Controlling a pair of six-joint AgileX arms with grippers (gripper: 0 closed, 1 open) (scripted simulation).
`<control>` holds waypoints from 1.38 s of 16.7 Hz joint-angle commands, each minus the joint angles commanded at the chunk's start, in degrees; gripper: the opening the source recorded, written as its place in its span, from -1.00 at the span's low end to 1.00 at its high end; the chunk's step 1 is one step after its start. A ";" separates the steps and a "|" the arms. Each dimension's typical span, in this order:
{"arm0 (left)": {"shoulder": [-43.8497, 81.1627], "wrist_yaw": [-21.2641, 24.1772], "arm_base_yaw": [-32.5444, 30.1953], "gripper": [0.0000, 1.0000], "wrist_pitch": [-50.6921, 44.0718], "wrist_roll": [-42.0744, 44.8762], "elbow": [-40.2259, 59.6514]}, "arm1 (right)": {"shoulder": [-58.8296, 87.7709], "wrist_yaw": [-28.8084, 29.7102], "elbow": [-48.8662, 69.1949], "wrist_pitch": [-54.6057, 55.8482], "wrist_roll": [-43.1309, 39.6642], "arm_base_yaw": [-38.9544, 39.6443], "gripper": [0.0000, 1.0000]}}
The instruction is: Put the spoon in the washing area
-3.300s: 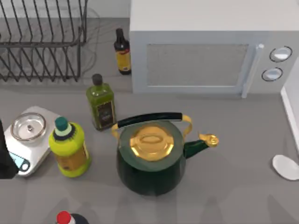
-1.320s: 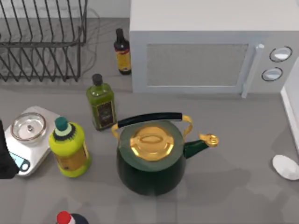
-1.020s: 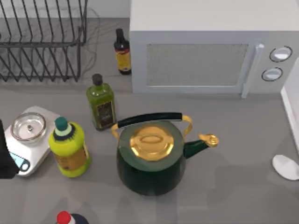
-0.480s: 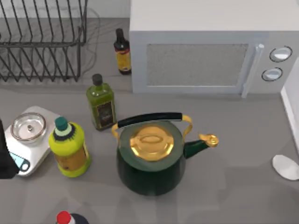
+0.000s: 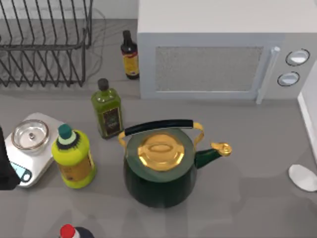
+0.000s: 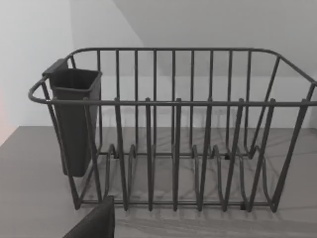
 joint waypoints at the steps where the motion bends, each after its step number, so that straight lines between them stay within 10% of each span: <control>1: 0.00 0.00 0.00 1.00 0.00 0.00 0.00 | 0.00 0.00 0.00 0.00 0.00 0.00 -0.36; 6: 0.00 0.00 0.00 1.00 0.00 0.00 0.00 | 0.00 0.00 0.00 0.00 0.00 0.00 -1.00; 23: 0.00 0.00 0.00 1.00 0.00 0.00 0.00 | -10.47 -1.11 14.15 -25.62 0.52 -0.12 -1.00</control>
